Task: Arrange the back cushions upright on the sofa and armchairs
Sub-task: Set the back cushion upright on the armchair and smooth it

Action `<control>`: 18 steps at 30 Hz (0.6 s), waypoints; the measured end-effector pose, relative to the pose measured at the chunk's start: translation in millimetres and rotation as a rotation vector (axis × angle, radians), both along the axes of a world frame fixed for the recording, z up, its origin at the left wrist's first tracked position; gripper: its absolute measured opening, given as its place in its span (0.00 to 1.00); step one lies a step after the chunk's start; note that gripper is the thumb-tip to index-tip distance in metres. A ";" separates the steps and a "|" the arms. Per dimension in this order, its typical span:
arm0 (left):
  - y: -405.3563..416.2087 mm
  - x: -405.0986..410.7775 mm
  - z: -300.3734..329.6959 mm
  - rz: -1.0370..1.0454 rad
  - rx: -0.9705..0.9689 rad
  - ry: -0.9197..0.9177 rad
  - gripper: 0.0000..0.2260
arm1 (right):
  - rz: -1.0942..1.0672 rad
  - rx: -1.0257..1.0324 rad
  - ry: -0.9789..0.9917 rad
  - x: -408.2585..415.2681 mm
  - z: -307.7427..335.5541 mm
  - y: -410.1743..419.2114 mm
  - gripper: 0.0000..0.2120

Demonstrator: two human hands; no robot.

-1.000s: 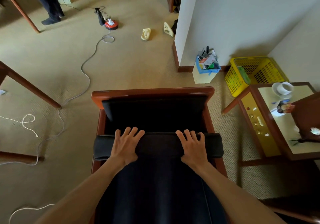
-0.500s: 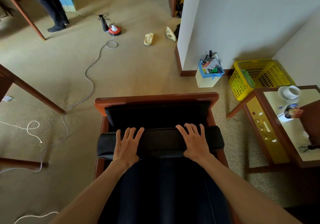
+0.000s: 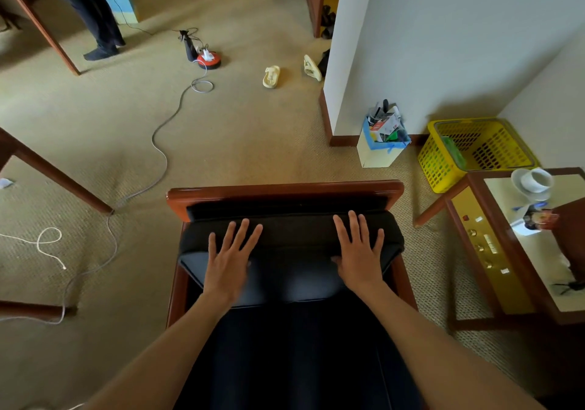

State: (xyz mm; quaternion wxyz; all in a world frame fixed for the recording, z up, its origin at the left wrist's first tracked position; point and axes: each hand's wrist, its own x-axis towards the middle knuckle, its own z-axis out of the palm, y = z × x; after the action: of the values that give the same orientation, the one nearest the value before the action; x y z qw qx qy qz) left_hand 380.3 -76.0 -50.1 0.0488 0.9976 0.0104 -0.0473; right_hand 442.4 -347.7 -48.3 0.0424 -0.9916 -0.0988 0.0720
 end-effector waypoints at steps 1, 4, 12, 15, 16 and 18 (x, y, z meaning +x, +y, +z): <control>3.4 12.9 3.1 -0.028 0.007 0.021 0.41 | -0.016 0.008 0.016 6.8 1.5 0.4 0.45; 9.9 32.2 7.0 -0.116 0.039 0.071 0.39 | -0.096 0.053 0.013 0.9 1.0 1.2 0.43; 17.0 28.3 -3.8 -0.125 -0.043 0.031 0.39 | -0.068 -0.022 0.066 24.2 2.8 8.6 0.43; 13.6 29.3 -0.8 -0.076 -0.082 0.094 0.39 | -0.069 -0.038 0.114 32.6 7.3 11.9 0.46; 9.6 28.3 2.4 -0.064 -0.103 0.109 0.38 | -0.092 -0.021 0.118 31.2 9.6 15.9 0.48; -7.0 27.9 9.7 -0.029 -0.217 0.092 0.34 | -0.062 0.023 0.060 22.3 13.4 32.7 0.50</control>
State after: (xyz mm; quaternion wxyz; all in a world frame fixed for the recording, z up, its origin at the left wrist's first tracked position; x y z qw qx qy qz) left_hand 408.2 -83.0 -40.3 0.1552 0.9833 -0.0067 -0.0945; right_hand 464.7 -315.1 -34.9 0.0590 -0.9910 -0.0676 0.0993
